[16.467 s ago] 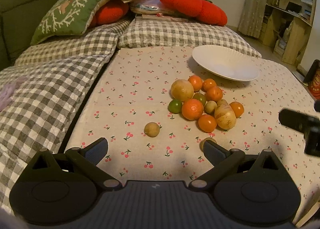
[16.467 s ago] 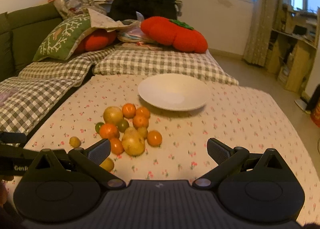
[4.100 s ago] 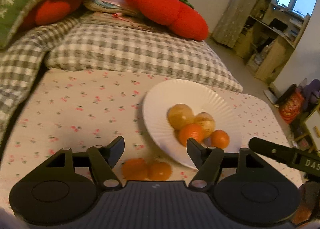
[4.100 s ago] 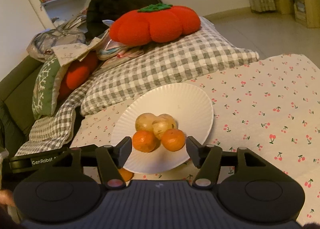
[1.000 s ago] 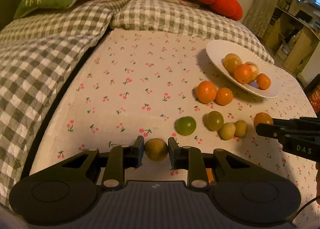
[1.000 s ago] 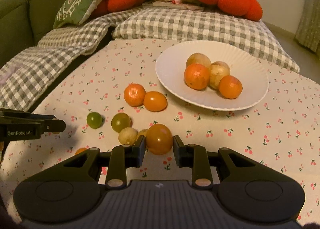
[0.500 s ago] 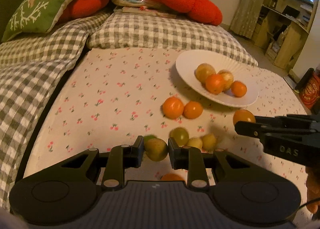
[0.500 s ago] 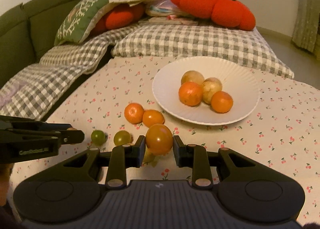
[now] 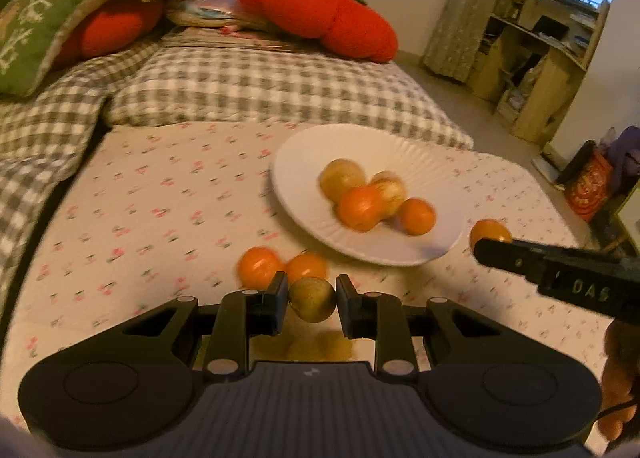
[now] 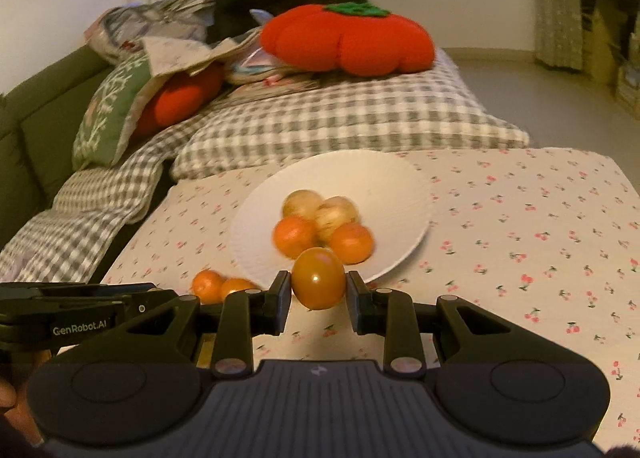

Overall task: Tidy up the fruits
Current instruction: 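Carry both small fruits to the white plate and lower them in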

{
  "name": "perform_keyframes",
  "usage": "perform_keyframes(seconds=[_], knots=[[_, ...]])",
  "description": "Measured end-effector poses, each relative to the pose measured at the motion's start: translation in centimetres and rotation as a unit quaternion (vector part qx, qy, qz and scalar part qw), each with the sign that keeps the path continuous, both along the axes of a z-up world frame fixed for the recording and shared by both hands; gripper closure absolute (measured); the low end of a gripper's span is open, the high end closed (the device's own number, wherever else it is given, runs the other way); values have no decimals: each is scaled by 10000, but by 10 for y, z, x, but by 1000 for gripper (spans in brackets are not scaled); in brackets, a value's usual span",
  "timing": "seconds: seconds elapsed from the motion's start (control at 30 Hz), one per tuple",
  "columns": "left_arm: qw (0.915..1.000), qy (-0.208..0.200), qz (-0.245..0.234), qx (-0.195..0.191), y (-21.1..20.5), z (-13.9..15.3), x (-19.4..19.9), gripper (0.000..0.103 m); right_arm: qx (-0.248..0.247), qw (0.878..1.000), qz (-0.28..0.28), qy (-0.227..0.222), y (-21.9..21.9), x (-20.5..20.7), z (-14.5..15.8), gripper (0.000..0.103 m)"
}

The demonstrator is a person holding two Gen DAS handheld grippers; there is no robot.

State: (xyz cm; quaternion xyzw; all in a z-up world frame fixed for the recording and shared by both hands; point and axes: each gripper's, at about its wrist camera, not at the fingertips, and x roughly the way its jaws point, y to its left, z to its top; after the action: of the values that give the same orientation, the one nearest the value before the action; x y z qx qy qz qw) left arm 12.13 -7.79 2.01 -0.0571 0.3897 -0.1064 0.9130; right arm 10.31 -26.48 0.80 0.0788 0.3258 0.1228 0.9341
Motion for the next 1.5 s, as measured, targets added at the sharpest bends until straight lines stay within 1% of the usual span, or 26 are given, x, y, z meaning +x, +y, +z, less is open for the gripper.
perform_keyframes(seconds=[0.17, 0.37, 0.53, 0.67, 0.8, 0.9, 0.97, 1.03, 1.13, 1.27, 1.5], knots=[[9998, -93, -151, -132, -14, 1, 18, 94, 142, 9997, -207, -32, -12, 10, 0, 77], [9982, -135, -512, -288, -33, -8, 38, 94, 283, 9987, -426, -40, -20, 27, -3, 77], [9969, -235, -689, -302, -49, -16, 54, 94, 128, 9989, -449, 29, -16, 37, -12, 77], [9963, -285, -785, -179, -59, -24, 60, 94, 63, 9986, -522, 46, -17, 47, -15, 77], [9945, -500, -900, 175, -72, -29, 57, 94, -172, 9979, -624, 23, -15, 58, -20, 77], [9927, -624, -975, 344, -77, -32, 59, 93, -200, 9969, -755, 46, -16, 65, -25, 77], [9918, -679, -1004, 402, -78, -34, 59, 93, -327, 9966, -759, 69, -14, 68, -29, 77], [9915, -698, -1022, 391, -78, -36, 61, 93, -501, 9962, -710, -29, -9, 68, -29, 77], [9911, -723, -1035, 420, -78, -36, 60, 93, -397, 9969, -675, -43, -7, 72, -29, 77], [9910, -746, -1038, 394, -76, -36, 58, 91, -381, 9976, -582, -28, -7, 75, -32, 77], [9927, -697, -929, 335, -75, -37, 56, 81, 1, 9983, -582, 51, -14, 74, -31, 74]])
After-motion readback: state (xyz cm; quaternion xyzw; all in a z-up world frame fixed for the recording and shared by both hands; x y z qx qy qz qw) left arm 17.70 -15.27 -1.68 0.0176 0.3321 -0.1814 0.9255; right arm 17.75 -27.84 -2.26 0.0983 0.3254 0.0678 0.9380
